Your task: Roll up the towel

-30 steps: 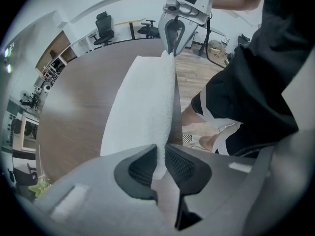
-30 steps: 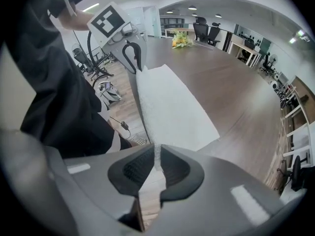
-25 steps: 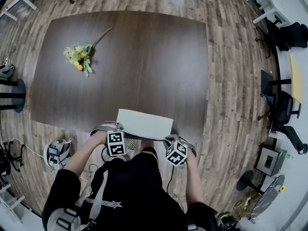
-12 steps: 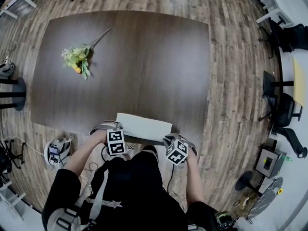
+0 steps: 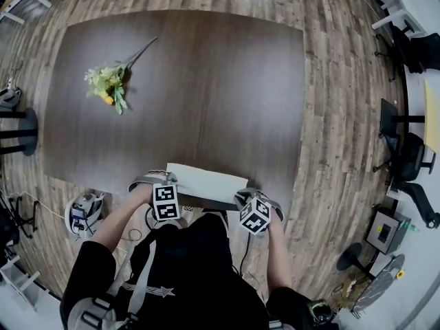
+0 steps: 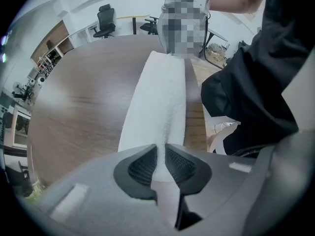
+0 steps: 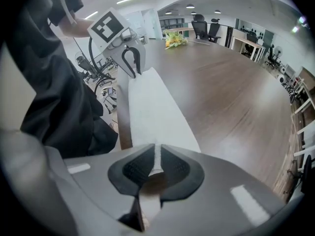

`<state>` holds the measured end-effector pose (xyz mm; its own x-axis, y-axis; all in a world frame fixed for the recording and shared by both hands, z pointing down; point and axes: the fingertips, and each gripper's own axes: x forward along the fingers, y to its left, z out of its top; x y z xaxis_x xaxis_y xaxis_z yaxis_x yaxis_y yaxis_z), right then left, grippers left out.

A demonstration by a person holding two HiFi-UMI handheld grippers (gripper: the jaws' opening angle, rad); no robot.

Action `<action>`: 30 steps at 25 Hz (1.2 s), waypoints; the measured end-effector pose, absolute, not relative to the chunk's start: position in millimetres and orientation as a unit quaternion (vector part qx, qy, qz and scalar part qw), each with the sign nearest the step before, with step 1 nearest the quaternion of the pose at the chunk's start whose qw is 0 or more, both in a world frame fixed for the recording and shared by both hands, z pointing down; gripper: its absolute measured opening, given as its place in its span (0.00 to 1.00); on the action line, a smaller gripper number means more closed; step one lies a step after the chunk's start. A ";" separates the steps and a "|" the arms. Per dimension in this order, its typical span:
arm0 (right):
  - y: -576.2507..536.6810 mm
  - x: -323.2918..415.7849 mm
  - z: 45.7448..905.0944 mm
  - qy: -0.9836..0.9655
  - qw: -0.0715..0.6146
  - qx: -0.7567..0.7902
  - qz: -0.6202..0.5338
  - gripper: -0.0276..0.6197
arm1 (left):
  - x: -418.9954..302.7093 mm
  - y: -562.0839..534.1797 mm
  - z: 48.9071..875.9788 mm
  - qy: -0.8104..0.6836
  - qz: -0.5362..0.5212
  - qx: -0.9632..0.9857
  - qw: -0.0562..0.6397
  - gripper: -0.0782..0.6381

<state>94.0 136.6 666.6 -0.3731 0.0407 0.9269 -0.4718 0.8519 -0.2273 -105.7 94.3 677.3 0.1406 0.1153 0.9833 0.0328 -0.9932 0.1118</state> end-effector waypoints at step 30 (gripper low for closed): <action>147.9 88.2 626.1 -0.801 0.532 0.249 0.114 0.31 | -108.7 91.5 633.1 -0.068 0.601 0.794 -0.057 0.37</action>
